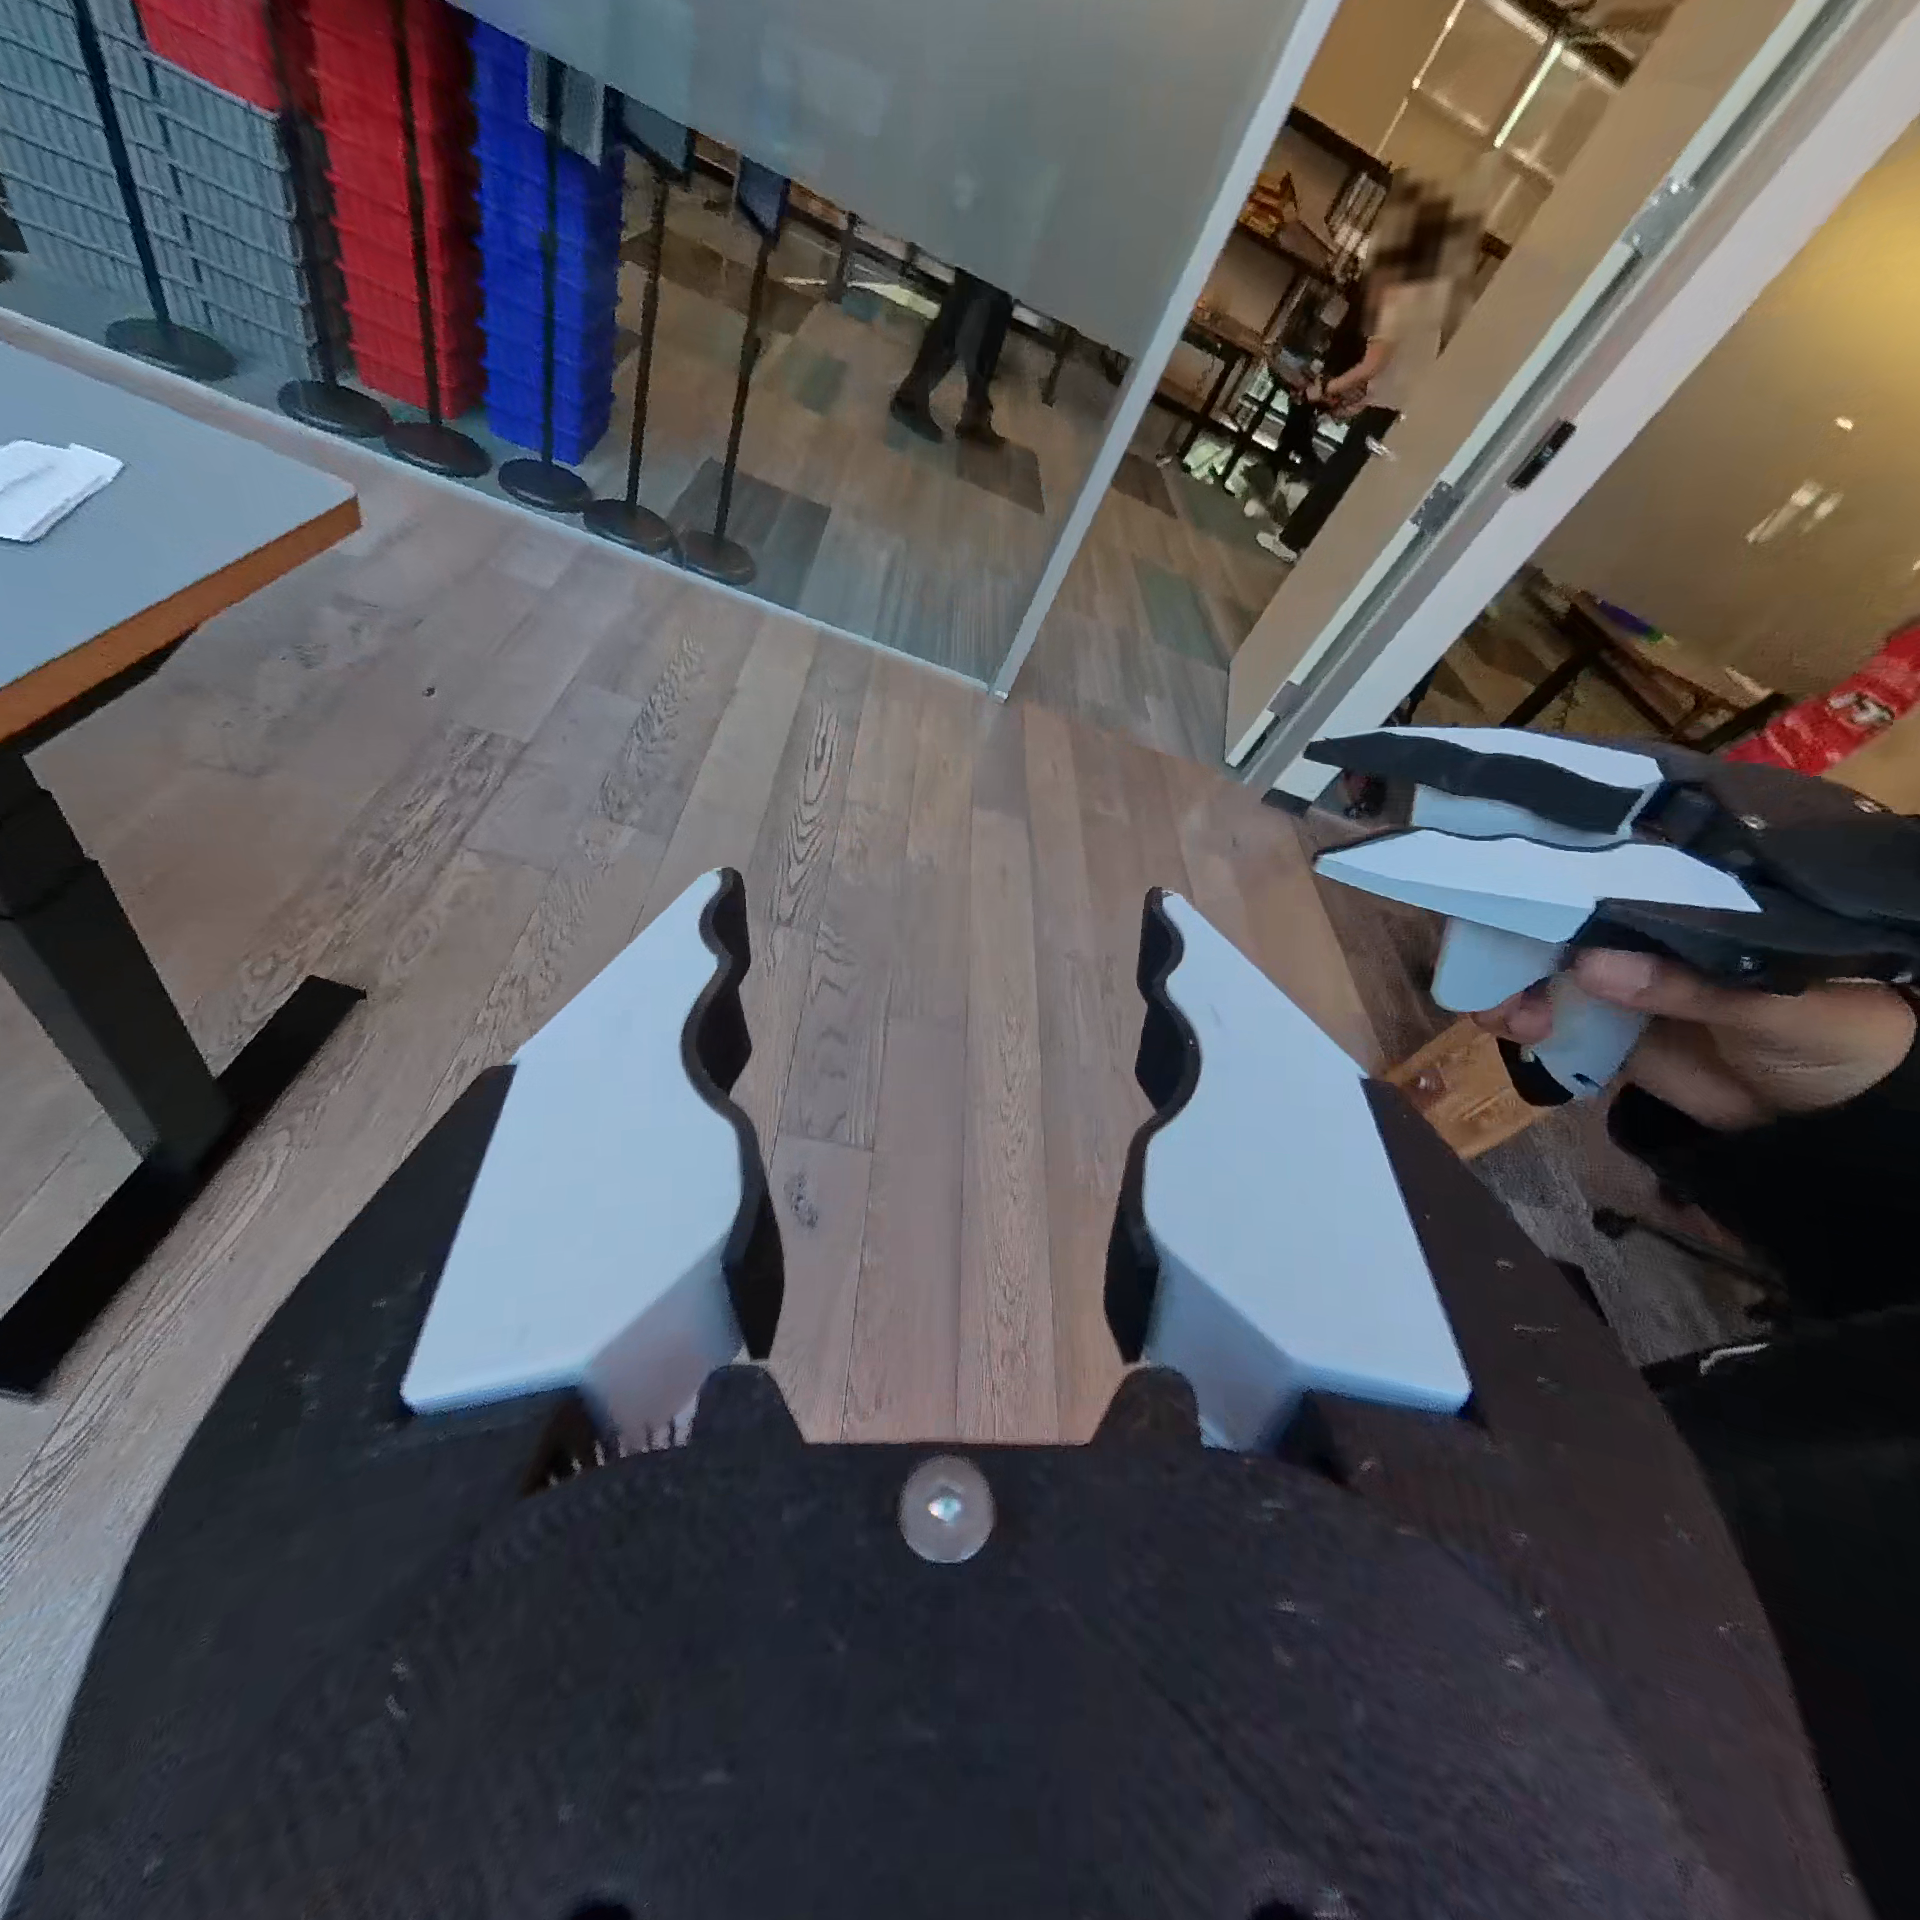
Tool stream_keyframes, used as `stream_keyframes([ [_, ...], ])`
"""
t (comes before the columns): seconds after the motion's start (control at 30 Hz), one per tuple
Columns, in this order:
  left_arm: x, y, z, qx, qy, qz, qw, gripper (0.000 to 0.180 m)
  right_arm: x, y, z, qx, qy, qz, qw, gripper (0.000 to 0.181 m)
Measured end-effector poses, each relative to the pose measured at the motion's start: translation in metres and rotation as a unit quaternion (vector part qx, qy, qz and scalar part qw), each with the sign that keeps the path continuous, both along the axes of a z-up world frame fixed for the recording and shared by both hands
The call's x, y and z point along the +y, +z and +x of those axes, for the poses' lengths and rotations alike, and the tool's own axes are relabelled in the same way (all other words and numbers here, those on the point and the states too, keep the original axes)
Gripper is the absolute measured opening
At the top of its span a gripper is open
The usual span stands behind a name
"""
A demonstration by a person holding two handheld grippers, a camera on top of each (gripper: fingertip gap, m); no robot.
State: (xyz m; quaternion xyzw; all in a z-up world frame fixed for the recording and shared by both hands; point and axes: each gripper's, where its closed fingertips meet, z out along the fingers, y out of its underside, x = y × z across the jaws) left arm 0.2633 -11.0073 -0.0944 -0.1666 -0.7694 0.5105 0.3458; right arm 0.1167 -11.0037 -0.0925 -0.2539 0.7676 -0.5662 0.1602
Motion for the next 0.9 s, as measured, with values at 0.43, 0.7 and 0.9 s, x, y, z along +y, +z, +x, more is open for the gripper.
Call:
stream_keyframes([
  [0.43, -0.478, -0.008, -0.031, 0.062, -0.095, 0.063, 0.992, 0.073, -0.412, 0.004, -0.035, 0.054, -0.102, -0.007, 0.993, 0.055],
  [0.7, -0.737, -0.065, -0.103, 0.022, -0.032, 0.055, 0.998, 0.079, -0.668, -0.073, -0.127, 0.053, -0.052, 0.027, 0.997, 0.053],
  [0.9, -0.872, -0.1, -0.132, 0.055, 0.099, 0.167, 0.979, 0.081, -0.871, -0.059, -0.168, 0.119, 0.104, 0.022, 0.987, 0.054],
])
